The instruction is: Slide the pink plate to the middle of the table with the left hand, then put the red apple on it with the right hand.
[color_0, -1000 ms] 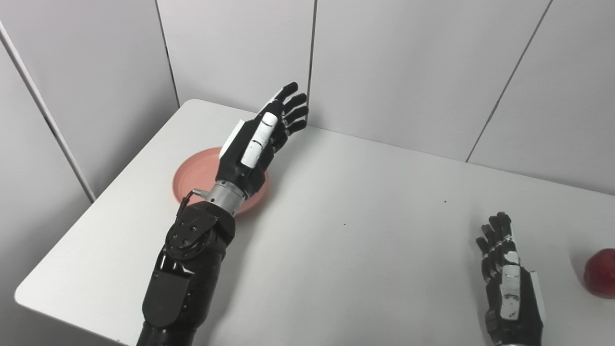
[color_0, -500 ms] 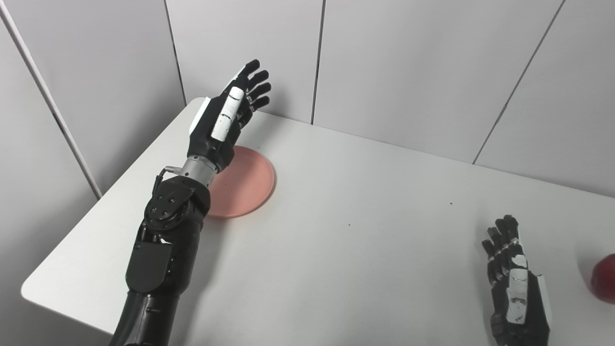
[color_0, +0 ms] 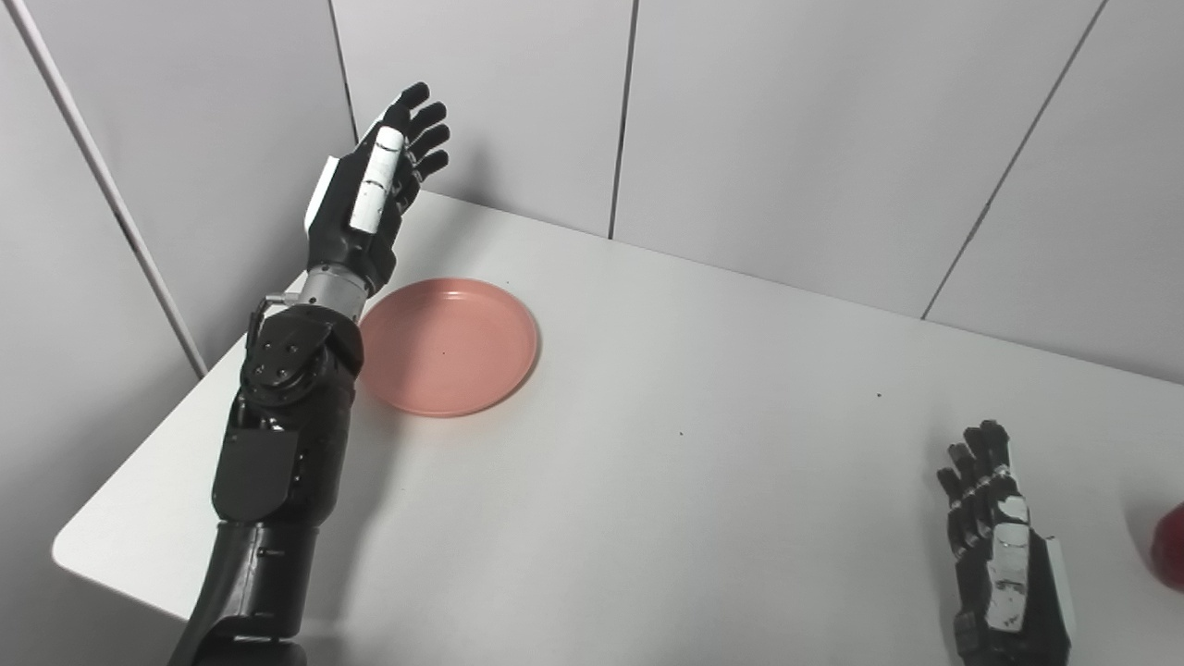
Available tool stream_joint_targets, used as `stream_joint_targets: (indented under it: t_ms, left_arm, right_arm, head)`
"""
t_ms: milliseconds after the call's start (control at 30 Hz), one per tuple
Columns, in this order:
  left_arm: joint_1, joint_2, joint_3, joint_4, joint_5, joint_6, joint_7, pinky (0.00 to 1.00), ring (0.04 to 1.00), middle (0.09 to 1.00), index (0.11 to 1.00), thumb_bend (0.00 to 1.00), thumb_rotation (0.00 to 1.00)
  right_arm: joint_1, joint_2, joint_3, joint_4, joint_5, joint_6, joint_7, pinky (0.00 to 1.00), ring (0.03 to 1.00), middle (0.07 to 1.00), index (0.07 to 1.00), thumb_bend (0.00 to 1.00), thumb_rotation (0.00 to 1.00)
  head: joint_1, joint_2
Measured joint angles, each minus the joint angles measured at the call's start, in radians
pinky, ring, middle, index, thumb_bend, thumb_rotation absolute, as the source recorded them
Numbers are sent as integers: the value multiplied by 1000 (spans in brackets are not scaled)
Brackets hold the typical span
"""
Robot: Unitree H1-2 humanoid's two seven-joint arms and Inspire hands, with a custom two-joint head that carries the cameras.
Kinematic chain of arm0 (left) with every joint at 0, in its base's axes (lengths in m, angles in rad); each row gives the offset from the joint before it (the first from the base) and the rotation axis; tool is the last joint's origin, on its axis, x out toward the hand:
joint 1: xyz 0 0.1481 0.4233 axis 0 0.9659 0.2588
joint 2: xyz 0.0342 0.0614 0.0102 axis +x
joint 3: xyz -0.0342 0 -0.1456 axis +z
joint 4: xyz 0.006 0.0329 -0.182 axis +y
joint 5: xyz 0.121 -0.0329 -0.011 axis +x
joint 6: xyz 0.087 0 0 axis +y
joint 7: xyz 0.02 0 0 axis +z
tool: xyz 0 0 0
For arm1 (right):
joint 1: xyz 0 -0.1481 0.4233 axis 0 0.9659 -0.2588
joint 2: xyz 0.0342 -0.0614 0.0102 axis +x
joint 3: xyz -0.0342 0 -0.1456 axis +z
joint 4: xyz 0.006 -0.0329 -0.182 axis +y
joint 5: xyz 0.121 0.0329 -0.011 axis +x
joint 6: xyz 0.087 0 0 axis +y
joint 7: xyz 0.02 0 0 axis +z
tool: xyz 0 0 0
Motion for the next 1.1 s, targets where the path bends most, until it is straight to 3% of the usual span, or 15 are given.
stream_joint_targets:
  t_ms: [433, 667, 1100]
  left_arm:
    - [-18, 63, 45, 145, -15, -5, -2, 878, 886, 878, 852, 747, 854]
    - [-17, 91, 60, 229, -47, -25, -39, 884, 881, 873, 849, 753, 855]
    - [-13, 105, 92, 333, -79, -33, -72, 879, 872, 860, 837, 762, 849]
  right_arm:
    - [5, -7, 0, -5, 4, 4, 2, 1000, 1000, 1000, 1000, 568, 1000]
    - [5, -9, 0, -5, 6, 4, 5, 1000, 1000, 1000, 1000, 554, 1000]
    - [11, -11, -3, -13, 6, 10, 5, 1000, 1000, 1000, 1000, 486, 1000]
  head:
    - [6, 2]
    - [9, 3]
    - [11, 8]
